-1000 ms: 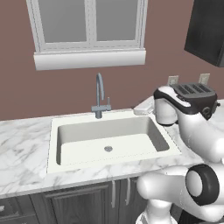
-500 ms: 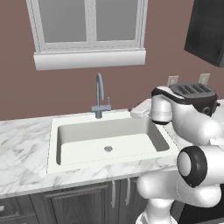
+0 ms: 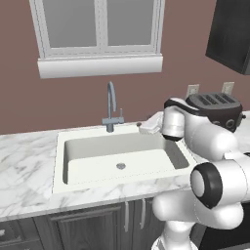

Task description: Soak the sponge with water for a few seconds and then drop it inside the sink.

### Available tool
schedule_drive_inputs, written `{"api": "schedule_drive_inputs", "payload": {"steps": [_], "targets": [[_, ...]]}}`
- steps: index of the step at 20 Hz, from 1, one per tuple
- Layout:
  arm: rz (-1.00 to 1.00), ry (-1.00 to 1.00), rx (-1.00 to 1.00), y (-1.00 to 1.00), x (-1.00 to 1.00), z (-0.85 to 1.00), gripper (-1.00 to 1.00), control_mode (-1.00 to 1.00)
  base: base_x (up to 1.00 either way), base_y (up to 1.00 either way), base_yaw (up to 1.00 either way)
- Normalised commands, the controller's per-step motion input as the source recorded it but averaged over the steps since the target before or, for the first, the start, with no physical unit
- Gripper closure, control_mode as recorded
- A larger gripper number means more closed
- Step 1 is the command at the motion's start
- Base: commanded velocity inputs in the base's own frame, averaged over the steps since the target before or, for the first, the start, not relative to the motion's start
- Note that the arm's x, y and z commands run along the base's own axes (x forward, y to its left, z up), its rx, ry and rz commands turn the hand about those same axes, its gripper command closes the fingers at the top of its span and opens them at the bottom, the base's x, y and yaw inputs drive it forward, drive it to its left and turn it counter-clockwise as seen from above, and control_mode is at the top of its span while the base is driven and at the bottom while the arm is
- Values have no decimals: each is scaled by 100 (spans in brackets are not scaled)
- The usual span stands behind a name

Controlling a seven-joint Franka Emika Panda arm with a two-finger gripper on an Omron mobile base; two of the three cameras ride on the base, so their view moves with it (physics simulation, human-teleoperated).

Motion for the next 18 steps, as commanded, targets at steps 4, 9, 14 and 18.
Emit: {"api": "schedule_drive_inputs", "payload": {"steps": [4,9,14,18], "targets": [[0,0,0,6,6,0,-100,-100,0,0,0],[0,0,0,0,12,0,-100,-100,0,0,0],[0,0,0,0,20,0,-100,-100,0,0,0],[0,0,0,0,23,0,-100,-100,0,0,0]]}}
